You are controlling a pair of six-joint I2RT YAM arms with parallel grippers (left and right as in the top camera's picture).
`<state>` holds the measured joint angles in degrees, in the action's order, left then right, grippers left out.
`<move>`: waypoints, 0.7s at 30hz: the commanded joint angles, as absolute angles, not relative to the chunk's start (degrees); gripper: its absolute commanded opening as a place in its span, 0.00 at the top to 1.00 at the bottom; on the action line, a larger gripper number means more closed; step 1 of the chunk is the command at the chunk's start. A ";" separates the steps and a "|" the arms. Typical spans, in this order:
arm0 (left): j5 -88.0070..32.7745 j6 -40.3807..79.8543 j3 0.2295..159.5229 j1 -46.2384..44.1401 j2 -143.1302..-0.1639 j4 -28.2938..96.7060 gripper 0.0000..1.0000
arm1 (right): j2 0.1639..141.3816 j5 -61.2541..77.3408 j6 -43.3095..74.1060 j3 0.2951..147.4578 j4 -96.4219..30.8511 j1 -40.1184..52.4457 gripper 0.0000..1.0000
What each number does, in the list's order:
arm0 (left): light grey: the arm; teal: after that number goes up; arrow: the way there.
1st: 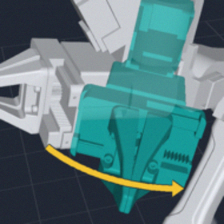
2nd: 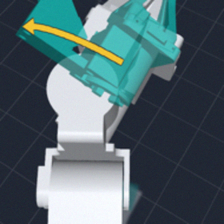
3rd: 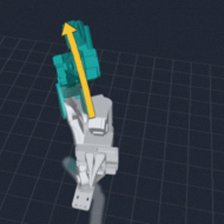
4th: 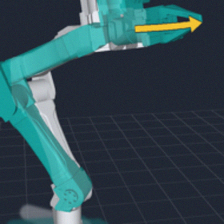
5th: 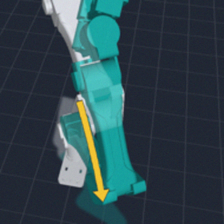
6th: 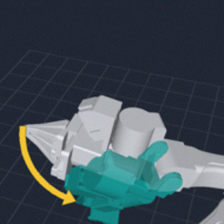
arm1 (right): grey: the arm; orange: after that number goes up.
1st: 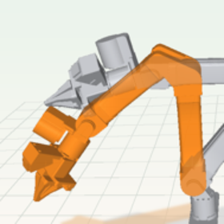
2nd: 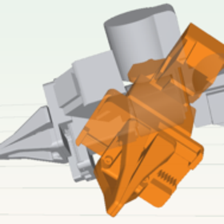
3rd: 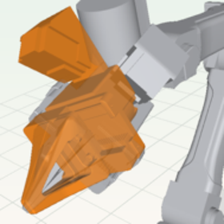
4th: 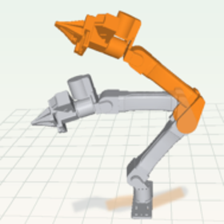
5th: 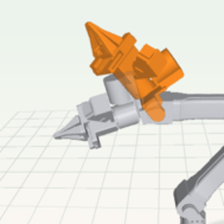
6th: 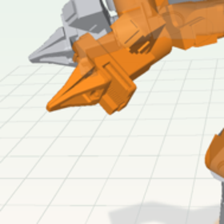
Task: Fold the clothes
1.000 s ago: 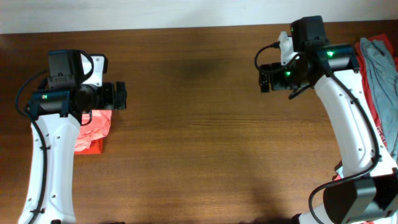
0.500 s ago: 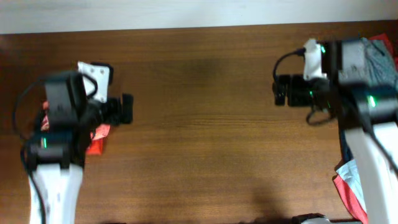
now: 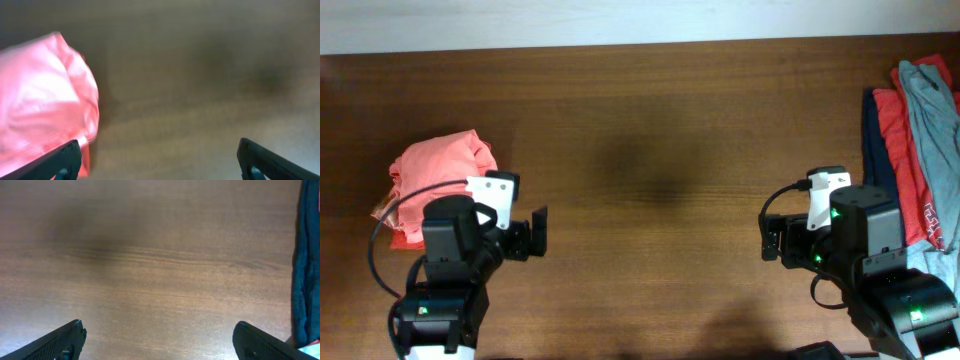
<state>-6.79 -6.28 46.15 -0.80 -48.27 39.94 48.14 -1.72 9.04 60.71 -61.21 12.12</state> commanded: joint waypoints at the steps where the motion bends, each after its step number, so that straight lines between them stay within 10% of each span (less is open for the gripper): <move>1: -6.57 -6.98 45.67 -1.02 -48.86 42.22 0.01 | 48.10 -3.09 9.76 59.79 -60.86 12.47 0.01; 21: -6.57 -6.98 45.67 -1.02 -54.39 43.81 0.01 | 55.46 -4.05 9.72 59.40 -60.62 12.36 0.01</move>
<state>-6.79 -6.28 45.95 -0.80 -53.87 43.72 56.55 -2.04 9.06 59.64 -61.01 12.10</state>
